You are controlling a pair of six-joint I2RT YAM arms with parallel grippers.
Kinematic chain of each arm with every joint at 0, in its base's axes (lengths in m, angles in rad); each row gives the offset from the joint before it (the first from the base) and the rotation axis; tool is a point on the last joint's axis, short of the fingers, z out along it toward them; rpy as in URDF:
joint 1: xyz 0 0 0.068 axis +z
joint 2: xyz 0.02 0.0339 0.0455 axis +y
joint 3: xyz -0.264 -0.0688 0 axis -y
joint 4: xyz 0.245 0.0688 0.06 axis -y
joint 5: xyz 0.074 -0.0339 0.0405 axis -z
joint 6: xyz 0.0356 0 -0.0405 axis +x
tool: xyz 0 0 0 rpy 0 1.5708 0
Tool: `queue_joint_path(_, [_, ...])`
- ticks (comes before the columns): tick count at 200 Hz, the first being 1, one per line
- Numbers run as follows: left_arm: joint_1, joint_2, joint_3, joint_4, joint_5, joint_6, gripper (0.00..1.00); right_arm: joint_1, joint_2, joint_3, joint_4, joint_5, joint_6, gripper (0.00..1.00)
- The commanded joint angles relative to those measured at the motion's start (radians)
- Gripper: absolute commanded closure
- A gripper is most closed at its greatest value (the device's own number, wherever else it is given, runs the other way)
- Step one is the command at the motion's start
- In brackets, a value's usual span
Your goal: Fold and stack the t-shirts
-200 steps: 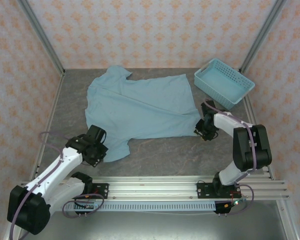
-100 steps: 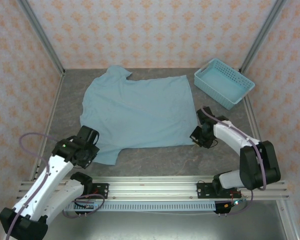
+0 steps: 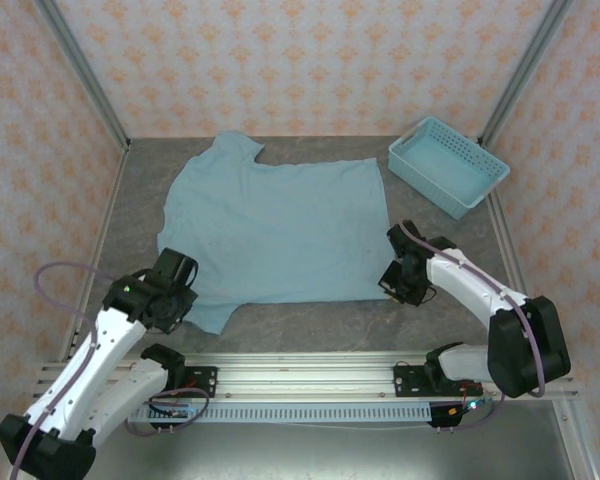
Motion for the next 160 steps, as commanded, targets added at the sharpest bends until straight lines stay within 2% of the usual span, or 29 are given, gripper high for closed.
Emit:
queue_joint_path(1, [-0.004, 0.1, 0.102, 0.091, -0.063, 0.084, 1.0, -0.006, -0.013, 0.061, -0.049, 0.054, 0.031, 1.0])
queue_joint_path(27, [0.004, 0.231, 0.206, 0.112, -0.11, 0.159, 1.0, -0.029, 0.011, 0.108, -0.033, 0.049, 0.042, 1.0])
queue_joint_path(70, [0.053, 0.427, 0.343, 0.144, -0.1, 0.252, 1.0, -0.057, 0.12, 0.24, -0.017, 0.039, 0.029, 1.0])
queue_joint_path(160, [0.19, 0.65, 0.576, 0.214, -0.097, 0.43, 1.0, -0.095, 0.306, 0.418, -0.005, 0.053, 0.014, 1.0])
